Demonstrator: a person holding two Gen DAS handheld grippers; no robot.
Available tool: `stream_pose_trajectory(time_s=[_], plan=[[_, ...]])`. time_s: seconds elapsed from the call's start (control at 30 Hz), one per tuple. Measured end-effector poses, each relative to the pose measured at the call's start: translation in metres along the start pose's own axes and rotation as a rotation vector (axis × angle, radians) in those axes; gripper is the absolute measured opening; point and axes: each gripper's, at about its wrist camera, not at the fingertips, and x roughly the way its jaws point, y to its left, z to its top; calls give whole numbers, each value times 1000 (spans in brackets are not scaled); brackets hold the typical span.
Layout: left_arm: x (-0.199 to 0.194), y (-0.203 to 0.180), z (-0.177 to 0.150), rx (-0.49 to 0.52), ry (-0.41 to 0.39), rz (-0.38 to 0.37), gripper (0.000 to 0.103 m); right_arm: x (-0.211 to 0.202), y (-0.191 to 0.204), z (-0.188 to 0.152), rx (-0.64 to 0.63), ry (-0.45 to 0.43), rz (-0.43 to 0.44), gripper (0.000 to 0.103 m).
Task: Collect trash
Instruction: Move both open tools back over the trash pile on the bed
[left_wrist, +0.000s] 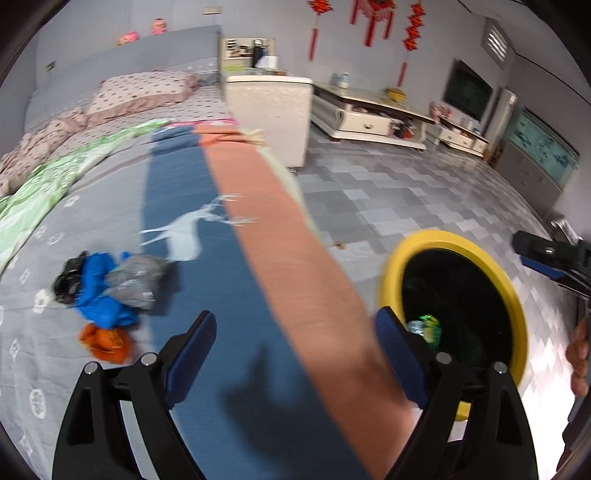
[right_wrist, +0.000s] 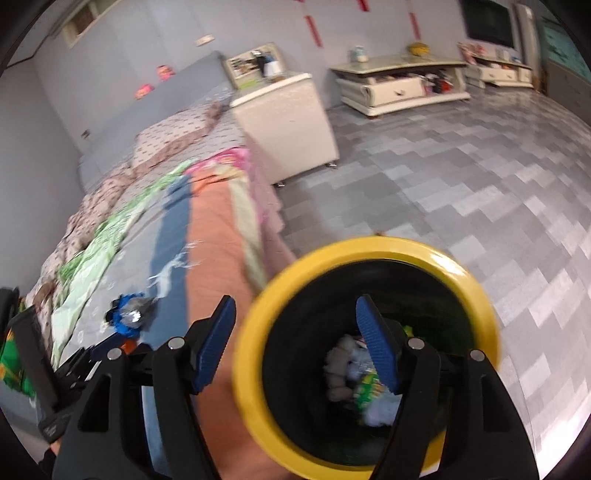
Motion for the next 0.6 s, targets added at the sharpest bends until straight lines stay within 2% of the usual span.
stream_pose_trajectory(time_s=[0.33,0.6], plan=[[-7,115,0,-138,-17,141,84,40,118,6,-171,27,123,65],[-1,202,-1,-244,1,249,84,93,210,-6,-291,98,194,65]])
